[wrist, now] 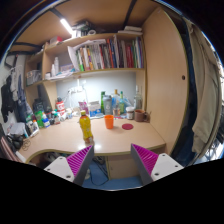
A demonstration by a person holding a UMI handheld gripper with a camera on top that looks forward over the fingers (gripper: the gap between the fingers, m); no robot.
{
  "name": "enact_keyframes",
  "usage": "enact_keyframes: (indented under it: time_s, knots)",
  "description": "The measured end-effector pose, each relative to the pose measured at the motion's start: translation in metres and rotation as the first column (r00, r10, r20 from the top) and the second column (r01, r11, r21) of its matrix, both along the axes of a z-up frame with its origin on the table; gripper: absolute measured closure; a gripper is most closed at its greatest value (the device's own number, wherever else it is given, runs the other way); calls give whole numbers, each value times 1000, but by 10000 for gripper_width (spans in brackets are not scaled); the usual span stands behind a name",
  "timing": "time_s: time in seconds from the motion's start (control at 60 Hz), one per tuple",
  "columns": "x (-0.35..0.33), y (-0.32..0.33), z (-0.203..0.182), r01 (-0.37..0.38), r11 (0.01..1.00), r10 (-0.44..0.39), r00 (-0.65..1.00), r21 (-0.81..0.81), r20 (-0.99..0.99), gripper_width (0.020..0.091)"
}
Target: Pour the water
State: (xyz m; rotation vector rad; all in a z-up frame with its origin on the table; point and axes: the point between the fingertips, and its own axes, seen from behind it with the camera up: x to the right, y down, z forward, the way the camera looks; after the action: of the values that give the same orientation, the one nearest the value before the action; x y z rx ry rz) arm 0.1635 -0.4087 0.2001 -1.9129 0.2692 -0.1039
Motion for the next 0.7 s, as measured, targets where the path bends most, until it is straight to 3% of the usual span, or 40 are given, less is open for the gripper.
enact_keyframes:
  time_s: [0.167, 0.383, 0.7]
  knots:
    - [-45, -11, 13, 26, 999, -27, 999, 24, 31, 276]
    - [-99, 3, 11, 4, 998, -4, 1000, 66, -2, 272]
    - [-129, 140, -25, -40, 993, 41, 999, 115, -4, 279]
